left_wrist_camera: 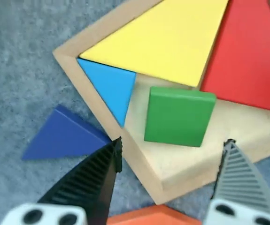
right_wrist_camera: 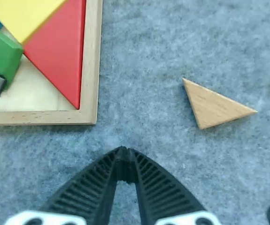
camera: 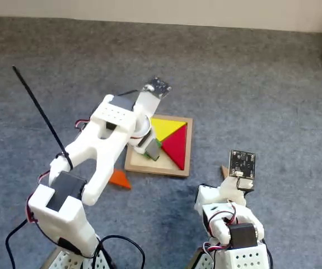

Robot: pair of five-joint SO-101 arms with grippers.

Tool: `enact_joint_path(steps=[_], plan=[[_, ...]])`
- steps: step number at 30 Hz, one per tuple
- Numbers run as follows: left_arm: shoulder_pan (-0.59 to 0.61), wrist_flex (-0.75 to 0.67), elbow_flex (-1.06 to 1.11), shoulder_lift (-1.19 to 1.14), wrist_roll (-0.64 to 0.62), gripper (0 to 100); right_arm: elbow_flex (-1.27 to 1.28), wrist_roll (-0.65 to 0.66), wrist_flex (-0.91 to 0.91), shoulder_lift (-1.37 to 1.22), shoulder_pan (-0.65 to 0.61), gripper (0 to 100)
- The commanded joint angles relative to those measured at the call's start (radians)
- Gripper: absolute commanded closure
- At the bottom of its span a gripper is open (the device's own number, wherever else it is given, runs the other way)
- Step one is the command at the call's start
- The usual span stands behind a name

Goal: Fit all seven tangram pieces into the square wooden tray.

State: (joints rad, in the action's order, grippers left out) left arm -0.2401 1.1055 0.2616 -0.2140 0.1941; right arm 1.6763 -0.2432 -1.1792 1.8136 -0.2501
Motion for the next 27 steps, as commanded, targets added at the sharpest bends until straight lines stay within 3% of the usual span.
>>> enact_joint_path(steps=[1,9,21,27], plan=[[0.041,-0.074,0.022,0.028,-0.008,67,0.147,-0.003,-0.002,0.010,0.015,99.2],[0.116,-0.150,0.024,-0.015,-0.008,67,0.147,-0.003,-0.002,0.010,0.015,99.2],[0.116,-0.143,-0.035,-0.007,-0.017,67,0.147,-0.003,-0.002,0.010,0.015,99.2],[0.117,-0.015,-0.027,0.179,-0.015,70,0.147,-0.003,-0.001,0.010,0.015,99.2]])
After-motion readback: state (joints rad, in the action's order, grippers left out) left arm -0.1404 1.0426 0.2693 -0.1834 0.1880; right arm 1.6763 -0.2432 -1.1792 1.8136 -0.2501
